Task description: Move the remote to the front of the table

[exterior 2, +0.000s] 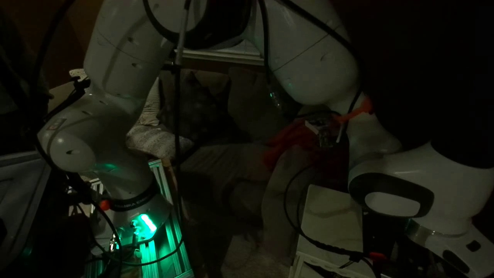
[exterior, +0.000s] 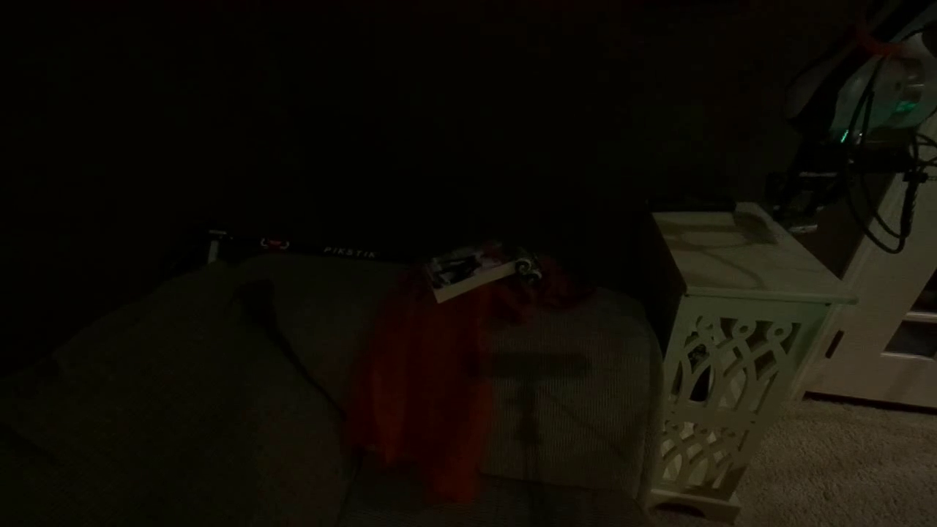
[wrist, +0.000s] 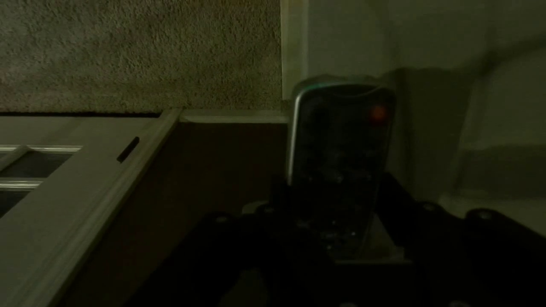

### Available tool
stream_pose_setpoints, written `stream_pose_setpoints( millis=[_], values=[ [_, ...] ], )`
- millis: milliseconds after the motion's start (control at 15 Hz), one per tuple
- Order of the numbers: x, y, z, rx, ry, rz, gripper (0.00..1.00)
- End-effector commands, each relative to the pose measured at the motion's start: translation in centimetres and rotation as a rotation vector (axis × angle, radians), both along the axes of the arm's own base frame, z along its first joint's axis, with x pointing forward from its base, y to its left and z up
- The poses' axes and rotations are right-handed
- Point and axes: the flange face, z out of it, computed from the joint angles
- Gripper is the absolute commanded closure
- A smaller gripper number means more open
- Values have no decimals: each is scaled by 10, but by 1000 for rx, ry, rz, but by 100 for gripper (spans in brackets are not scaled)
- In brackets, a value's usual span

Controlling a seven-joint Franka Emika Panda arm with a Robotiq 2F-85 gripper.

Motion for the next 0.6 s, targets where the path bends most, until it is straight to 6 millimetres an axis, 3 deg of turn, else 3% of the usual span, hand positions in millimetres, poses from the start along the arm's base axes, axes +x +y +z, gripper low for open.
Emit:
stream_pose_setpoints(
  millis=[0, 200, 533],
  values=[
    [-33, 1, 56, 115, 18, 150, 70],
    [-61, 1, 90, 194, 1, 284, 70],
    [-104, 31, 116, 342, 25, 510, 70]
  ],
)
